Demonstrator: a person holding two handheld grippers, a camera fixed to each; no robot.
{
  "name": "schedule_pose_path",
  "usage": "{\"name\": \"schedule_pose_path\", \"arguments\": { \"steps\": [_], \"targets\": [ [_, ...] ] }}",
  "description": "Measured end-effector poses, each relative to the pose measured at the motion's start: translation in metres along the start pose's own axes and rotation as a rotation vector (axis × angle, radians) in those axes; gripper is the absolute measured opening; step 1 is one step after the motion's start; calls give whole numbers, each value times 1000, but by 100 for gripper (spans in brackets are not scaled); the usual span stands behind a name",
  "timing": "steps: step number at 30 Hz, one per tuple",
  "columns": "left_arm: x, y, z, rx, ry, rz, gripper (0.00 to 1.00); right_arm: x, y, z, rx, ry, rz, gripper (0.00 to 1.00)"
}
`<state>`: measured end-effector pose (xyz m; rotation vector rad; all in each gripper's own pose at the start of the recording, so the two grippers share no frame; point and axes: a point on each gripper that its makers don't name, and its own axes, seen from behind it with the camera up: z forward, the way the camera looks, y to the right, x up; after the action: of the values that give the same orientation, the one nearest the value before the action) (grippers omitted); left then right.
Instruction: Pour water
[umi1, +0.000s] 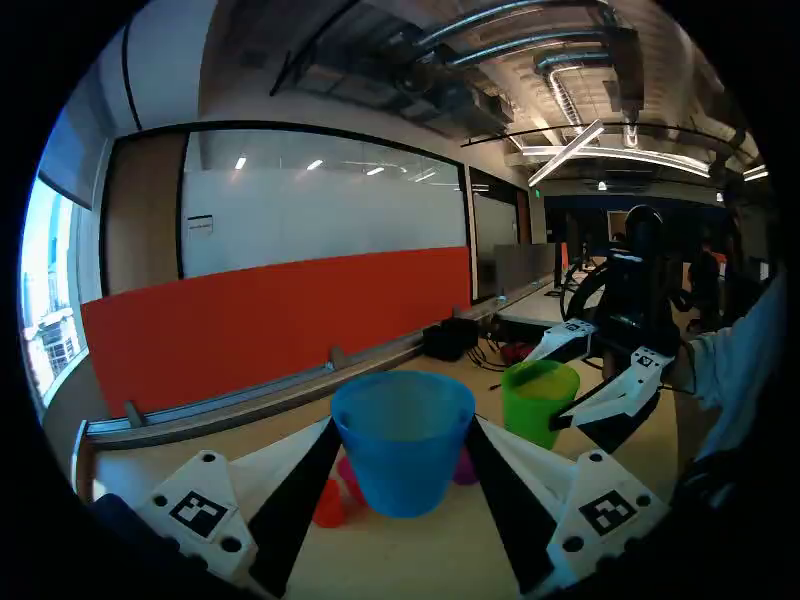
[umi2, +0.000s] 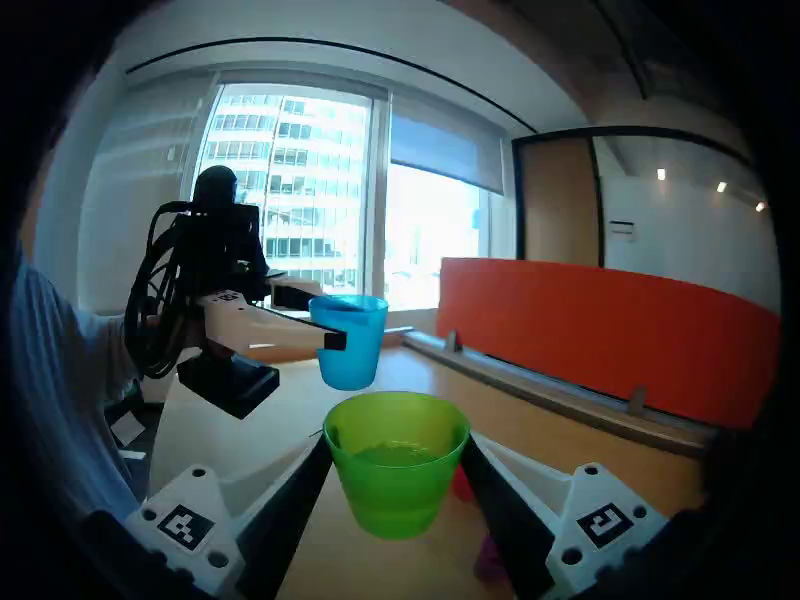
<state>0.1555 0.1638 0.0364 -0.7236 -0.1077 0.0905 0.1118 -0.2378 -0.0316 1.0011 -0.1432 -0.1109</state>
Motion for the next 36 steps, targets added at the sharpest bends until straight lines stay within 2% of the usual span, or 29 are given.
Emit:
{"name": "schedule_pose_path", "arguments": {
  "steps": [8, 15, 24, 36],
  "targets": [
    [-45, -1, 2, -5, -81, -9, 86, -23, 10, -7, -5, -59, 22, 90],
    [-69, 0, 5, -17, -136, -1, 86, -40, 12, -8, 14, -110, 36, 90],
    [-101, 10, 9, -47, -217, 13, 86, -66, 14, -7, 34, -174, 51, 90],
    [-144, 22, 10, -103, -331, 38, 86, -104, 15, -7, 62, -277, 37, 91]
  ]
}}
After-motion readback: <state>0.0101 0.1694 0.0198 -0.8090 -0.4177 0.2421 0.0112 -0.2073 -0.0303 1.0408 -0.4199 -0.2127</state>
